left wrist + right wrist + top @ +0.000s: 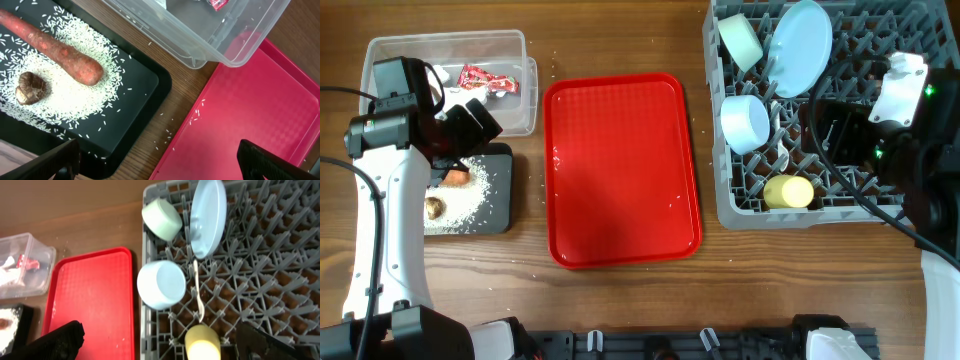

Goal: Sort waste into correct bins and load items into the dishwasher rack

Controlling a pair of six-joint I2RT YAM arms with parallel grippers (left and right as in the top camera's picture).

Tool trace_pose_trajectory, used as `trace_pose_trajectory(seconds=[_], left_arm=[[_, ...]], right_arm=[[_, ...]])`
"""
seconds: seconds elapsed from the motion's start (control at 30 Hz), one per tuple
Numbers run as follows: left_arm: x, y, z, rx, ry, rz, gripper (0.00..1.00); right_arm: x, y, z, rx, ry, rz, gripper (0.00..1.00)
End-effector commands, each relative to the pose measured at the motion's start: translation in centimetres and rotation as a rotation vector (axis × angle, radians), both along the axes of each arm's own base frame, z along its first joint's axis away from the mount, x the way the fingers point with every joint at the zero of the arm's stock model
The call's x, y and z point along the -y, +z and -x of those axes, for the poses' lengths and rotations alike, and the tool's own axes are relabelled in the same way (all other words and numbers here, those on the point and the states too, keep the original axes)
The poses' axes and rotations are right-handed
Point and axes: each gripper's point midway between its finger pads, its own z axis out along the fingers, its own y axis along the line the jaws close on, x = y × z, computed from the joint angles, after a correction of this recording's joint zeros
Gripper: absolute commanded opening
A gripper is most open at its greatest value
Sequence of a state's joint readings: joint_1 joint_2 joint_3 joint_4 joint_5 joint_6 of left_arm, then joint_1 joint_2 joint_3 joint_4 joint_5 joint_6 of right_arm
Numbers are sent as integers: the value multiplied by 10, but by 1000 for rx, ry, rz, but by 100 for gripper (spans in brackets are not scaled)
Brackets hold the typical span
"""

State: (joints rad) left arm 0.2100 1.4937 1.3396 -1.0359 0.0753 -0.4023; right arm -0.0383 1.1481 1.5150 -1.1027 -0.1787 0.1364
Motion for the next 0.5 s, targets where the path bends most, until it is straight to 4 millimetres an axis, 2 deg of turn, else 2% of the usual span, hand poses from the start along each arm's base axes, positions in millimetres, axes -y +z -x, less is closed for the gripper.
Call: trace_pose_trajectory(seconds=[0.0, 0.13, 0.23, 0.33, 0.37, 0.4, 0.47], left_arm=[[-2, 8, -1, 24, 7, -10, 100], [-2, 8, -1, 24, 7, -10, 100], [-2, 8, -1, 24, 7, -10, 100], [-2, 8, -1, 24, 7, -10, 100], [-2, 8, -1, 24, 7, -10, 100], [-2, 8, -1, 24, 7, -10, 100], [-2, 8, -1, 24, 7, -10, 100]], right_arm=[[4, 9, -7, 48, -18, 22, 100], [22, 12, -17, 141, -95, 89, 100], [27, -4, -11, 264, -127, 105, 100], [26, -42, 4, 430, -149, 68, 100], [25, -58, 11, 475, -160, 48, 100], [24, -85, 21, 511, -174, 15, 100], [16, -113, 32, 562, -147, 7, 100]])
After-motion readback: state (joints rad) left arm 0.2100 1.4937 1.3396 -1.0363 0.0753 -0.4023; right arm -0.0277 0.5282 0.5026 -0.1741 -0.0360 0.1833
